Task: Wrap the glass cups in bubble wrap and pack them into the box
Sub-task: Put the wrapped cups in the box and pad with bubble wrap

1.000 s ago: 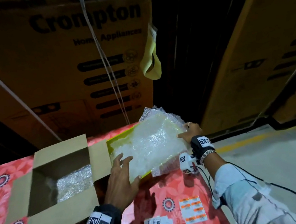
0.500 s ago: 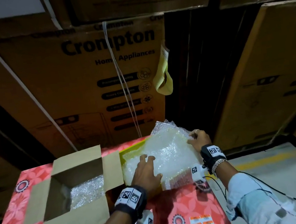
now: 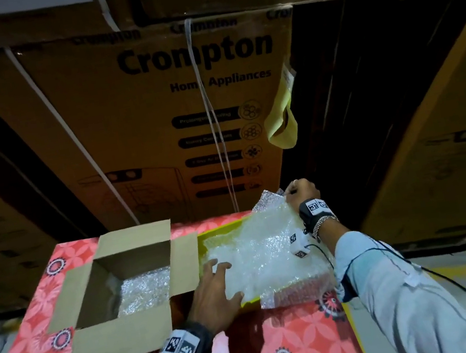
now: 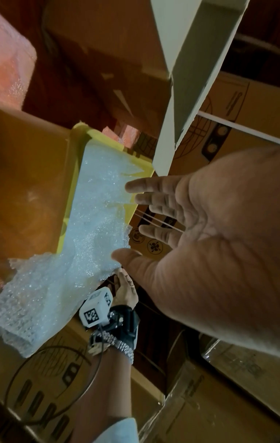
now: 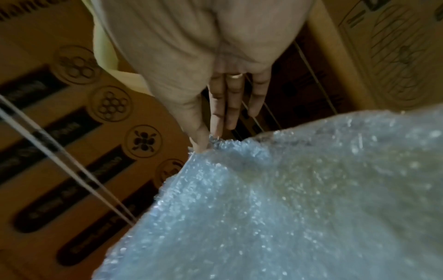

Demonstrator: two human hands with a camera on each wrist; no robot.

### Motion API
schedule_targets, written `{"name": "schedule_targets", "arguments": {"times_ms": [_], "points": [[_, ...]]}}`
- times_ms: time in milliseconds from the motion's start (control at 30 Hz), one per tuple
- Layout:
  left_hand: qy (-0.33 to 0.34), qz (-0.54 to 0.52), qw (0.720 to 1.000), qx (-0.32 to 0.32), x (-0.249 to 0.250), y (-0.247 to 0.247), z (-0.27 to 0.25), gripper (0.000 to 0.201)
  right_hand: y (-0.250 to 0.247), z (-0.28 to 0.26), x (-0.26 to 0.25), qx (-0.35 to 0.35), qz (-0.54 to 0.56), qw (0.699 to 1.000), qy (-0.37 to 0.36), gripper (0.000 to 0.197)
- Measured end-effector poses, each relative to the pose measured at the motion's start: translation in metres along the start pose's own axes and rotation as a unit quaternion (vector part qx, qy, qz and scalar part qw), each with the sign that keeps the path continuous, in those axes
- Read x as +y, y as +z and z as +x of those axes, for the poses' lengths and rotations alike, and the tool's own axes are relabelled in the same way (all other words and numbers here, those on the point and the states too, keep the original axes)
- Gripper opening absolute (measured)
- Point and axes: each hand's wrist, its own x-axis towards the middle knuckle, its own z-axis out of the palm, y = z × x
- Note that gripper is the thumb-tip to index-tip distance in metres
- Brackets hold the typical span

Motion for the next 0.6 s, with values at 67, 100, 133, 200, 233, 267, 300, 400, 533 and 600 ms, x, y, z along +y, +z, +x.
{"name": "schedule_targets", "arguments": {"times_ms": [67,100,133,200,233,267,300,400,533,600], "points": [[-0.001,-0.004,1.0,0.013,-0.003,-0.005,0.001,0.063,-0.009,-0.012,-0.001,0.006,0.001,0.999,-0.035,0.018],[-0.002,-0.008,1.0,0.02,-0.003,-0.007,0.001,0.062,-0.017,-0.017,-0.001,-0.004,0.018,0.998,-0.055,0.017],[-0.006,-0.012,1.0,0.026,-0.003,-0.01,0.001,0.061,-0.027,-0.025,-0.002,-0.016,0.046,0.996,-0.076,0.019],[-0.012,-0.028,0.999,0.032,-0.001,-0.015,0.005,0.059,-0.048,-0.039,0.0,-0.026,0.115,0.985,-0.128,0.023],[-0.013,-0.04,0.998,0.036,0.0,-0.017,0.007,0.06,-0.06,-0.048,-0.001,-0.026,0.156,0.975,-0.154,0.023],[-0.015,-0.057,0.998,0.038,0.002,-0.018,0.011,0.062,-0.072,-0.057,-0.003,-0.028,0.195,0.964,-0.177,0.02],[-0.019,-0.084,0.996,0.038,0.005,-0.02,0.015,0.067,-0.083,-0.065,-0.006,-0.035,0.235,0.951,-0.198,0.016],[-0.031,-0.238,0.971,0.016,0.014,-0.024,0.027,0.095,-0.111,-0.095,-0.022,-0.055,0.303,0.92,-0.243,0.007],[-0.012,-0.359,0.933,-0.014,0.025,-0.034,0.029,0.131,-0.123,-0.124,-0.039,-0.054,0.358,0.892,-0.272,0.009],[-0.001,-0.377,0.926,-0.016,0.028,-0.04,0.029,0.122,-0.123,-0.132,-0.049,-0.039,0.381,0.883,-0.273,0.008]]}}
